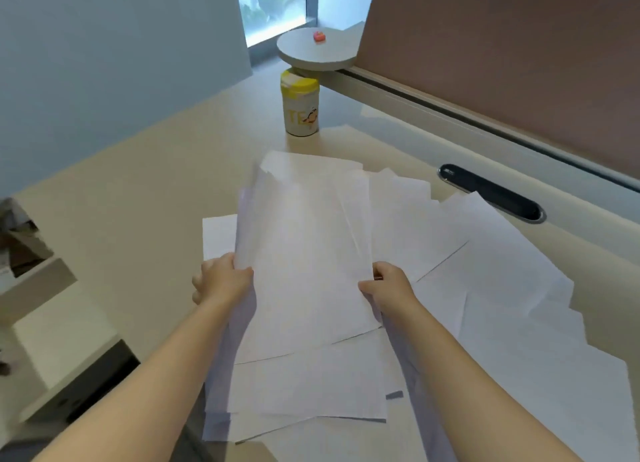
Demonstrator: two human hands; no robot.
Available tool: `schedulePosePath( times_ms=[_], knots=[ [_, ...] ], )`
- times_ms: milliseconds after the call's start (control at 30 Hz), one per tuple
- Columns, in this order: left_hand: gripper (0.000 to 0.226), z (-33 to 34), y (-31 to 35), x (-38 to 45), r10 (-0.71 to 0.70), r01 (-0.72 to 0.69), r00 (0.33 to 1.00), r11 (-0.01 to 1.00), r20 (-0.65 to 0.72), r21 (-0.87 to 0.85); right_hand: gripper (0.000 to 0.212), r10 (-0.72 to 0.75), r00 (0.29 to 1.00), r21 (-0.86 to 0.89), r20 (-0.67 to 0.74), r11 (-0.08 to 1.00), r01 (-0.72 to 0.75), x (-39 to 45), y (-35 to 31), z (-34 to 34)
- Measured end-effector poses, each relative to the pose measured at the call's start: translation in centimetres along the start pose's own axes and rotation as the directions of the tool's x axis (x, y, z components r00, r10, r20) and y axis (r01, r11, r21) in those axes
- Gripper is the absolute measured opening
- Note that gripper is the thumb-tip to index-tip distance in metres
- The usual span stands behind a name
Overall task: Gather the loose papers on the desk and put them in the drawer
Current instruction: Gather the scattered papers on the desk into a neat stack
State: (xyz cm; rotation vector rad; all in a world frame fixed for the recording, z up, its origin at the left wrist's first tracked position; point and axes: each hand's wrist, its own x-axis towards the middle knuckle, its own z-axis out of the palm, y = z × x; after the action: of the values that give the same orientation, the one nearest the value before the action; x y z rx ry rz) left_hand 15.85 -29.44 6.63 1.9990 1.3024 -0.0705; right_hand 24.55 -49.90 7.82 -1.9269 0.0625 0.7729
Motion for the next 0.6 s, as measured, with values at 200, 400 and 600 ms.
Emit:
schedulePosePath(
  times_ms=[200, 400, 600],
  knots=[
    [0.029, -1.1, -1.7, 0.9, 0.062, -0.077, 0.989, 0.992, -0.137, -0.105, 0.027, 0.051, 0.993, 0.174, 0.107, 0.982, -0.069, 0.5, -0.5, 2.9],
    [0.027, -2.4, -0.2, 2.0, 0.271, -0.313, 0.935, 0.934, -0.227, -0.173, 0.023, 0.054, 0.998, 0.250, 0.030, 0.966, -0.059, 0.9, -1.4, 3.6],
    [0.059, -1.9, 3.8, 4.6, 0.281, -0.200, 0.954, 0.852, 0.101, -0.483, 0.031, 0.141, 0.951, 0.435, -0.276, 0.900, -0.007, 2.1, -1.5, 1.8]
  ],
)
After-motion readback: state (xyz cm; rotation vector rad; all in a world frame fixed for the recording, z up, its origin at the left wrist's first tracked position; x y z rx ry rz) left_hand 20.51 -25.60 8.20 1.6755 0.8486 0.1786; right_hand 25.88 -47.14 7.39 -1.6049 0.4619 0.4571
